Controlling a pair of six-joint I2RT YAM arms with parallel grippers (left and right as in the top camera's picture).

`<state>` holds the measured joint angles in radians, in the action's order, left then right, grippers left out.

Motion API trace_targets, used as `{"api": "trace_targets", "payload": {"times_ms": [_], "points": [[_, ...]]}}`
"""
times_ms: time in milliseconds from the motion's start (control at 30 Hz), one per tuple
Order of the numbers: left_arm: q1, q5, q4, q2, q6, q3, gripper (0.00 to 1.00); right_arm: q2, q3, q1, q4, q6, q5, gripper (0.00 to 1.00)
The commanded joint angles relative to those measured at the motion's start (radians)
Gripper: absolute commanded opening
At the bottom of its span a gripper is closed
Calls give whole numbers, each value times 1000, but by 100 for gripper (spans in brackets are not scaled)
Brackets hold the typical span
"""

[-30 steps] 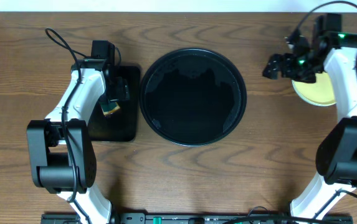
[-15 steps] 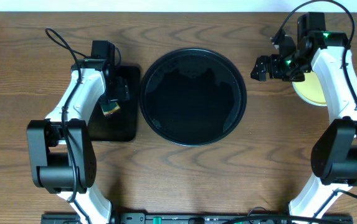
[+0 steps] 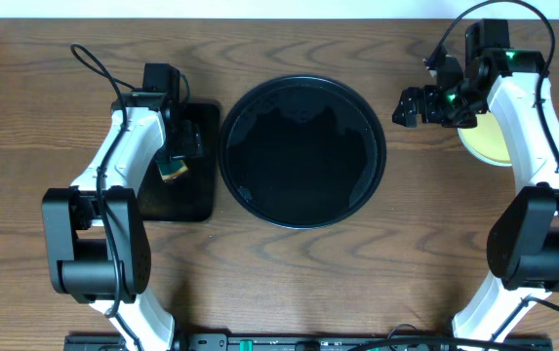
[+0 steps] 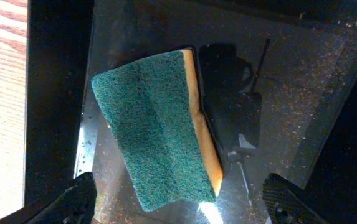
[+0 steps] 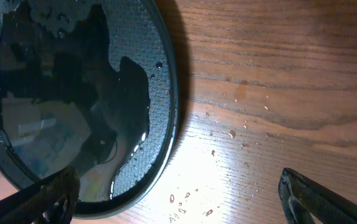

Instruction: Clean dirty plates on tray and stack at the side

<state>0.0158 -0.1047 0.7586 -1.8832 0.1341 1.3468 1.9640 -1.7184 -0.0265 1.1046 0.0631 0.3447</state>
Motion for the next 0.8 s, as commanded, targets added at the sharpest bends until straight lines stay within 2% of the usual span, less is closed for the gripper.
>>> {"api": "trace_targets", "payload": {"times_ms": [0, 167, 300, 567, 767], "points": [[0, -13, 3, 9, 5, -10, 85, 2, -2, 7, 2, 13, 11, 99], [0, -12, 3, 9, 5, -10, 85, 1, -1, 9, -1, 13, 2, 99], [0, -12, 3, 9, 5, -10, 85, -95, -1, 26, 0, 13, -4, 99], [0, -12, 3, 9, 5, -10, 85, -475, -1, 113, -1, 14, -4, 99], [0, -12, 3, 9, 5, -10, 85, -781, 0, 117, -43, 45, -90, 99]]}}
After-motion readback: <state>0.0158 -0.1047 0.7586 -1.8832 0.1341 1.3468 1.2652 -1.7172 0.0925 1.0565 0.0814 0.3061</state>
